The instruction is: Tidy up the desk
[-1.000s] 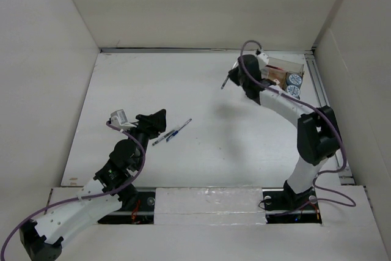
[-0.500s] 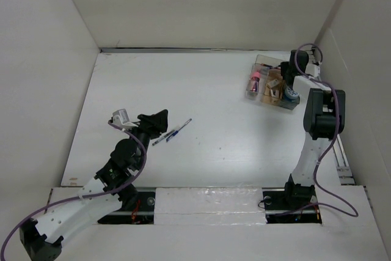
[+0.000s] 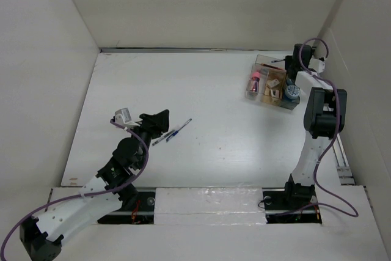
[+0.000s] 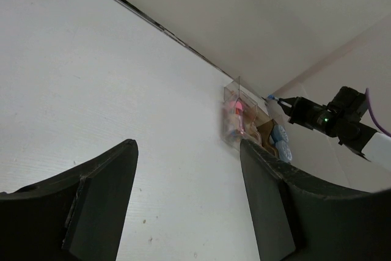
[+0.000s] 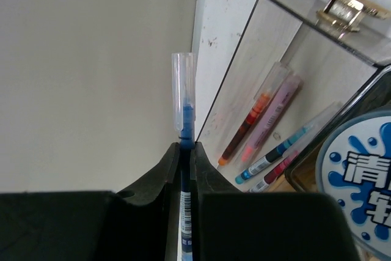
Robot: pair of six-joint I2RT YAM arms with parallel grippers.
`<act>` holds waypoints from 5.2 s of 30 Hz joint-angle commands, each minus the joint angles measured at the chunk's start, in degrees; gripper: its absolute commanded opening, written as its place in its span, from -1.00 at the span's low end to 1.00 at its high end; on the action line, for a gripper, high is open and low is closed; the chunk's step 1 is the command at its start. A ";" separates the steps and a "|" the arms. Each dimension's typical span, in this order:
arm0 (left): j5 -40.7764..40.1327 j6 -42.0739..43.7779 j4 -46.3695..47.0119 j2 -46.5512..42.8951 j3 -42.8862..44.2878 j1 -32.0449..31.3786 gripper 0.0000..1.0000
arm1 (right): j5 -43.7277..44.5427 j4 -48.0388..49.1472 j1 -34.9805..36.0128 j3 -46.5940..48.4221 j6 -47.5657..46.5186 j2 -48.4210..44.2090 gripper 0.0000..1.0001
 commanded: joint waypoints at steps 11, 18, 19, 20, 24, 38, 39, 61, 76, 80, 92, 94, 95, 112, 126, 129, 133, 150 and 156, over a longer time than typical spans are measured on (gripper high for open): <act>-0.72 0.79 2.59 1.04 0.16 0.14 0.27 | -0.22 -1.98 -1.32 2.83 -0.02 0.91 -0.51; -0.81 0.79 2.24 1.04 0.24 0.14 0.27 | -5.13 -1.62 -1.85 2.48 -0.37 1.17 -0.28; -0.81 0.79 2.24 0.95 0.24 0.14 0.27 | -6.36 -1.54 -1.85 2.40 -0.37 1.09 -0.28; -0.81 0.71 2.41 0.86 0.07 0.14 0.27 | -6.72 -0.32 -1.85 1.18 -0.89 0.56 -0.28; -1.51 0.79 2.33 0.86 -0.02 0.14 0.27 | -9.18 6.80 -0.09 -2.78 -4.14 -4.70 -0.34; -5.82 -0.35 -0.13 -5.37 -1.07 0.14 0.26 | -15.42 5.24 33.38 -6.75 -34.27 -12.19 -1.00; -6.08 -0.52 -0.57 -6.86 -1.25 0.14 0.26 | -16.04 4.10 37.05 -6.75 -35.25 -11.84 -1.00; -7.14 -1.14 -0.84 -10.92 -2.66 0.14 0.26 | -16.13 -23.59 61.17 -5.08 -42.82 -6.12 -0.03; -5.82 -0.17 0.13 -7.75 -2.04 0.14 0.26 | -17.79 -21.41 58.80 1.52 -39.83 1.52 -0.01; -5.38 -0.17 0.04 -7.31 -1.60 0.14 0.26 | -16.59 -22.71 58.27 2.30 -38.87 3.01 -0.03; -5.47 -0.17 -0.05 -7.58 -1.69 0.14 0.27 | -1.20 -28.87 60.47 2.66 -37.81 4.69 -0.23; -5.55 0.00 0.13 -7.58 -1.69 0.14 0.27 | 0.39 -29.66 60.47 1.79 -38.16 4.51 -0.24; -5.64 -0.17 -0.04 -7.58 -1.69 0.14 0.27 | 1.35 -29.75 60.47 1.52 -38.51 4.16 -0.24; -5.20 -0.09 0.74 -6.87 -1.95 0.14 0.27 | 6.02 -31.60 59.41 -2.09 -44.32 2.49 -0.25; -5.55 -0.09 1.18 -5.73 -2.04 0.14 0.27 | 5.32 -30.80 58.36 -4.37 -44.49 0.38 -0.33; -5.29 -0.17 0.83 -5.99 -1.87 0.14 0.27 | 4.52 -30.98 57.83 -4.64 -44.31 0.91 -0.34; -5.38 0.00 1.36 -6.00 -2.13 0.14 0.27 | 4.98 -30.02 57.14 -6.83 -43.17 0.65 -0.64; -3.54 -0.17 1.10 -5.47 -1.60 0.14 0.27 | -2.78 0.80 40.27 -13.33 -30.97 -16.14 -1.00; -3.45 0.00 1.01 -5.73 -1.60 0.14 0.27 | -3.65 11.28 22.96 -15.27 -11.12 -15.53 -1.00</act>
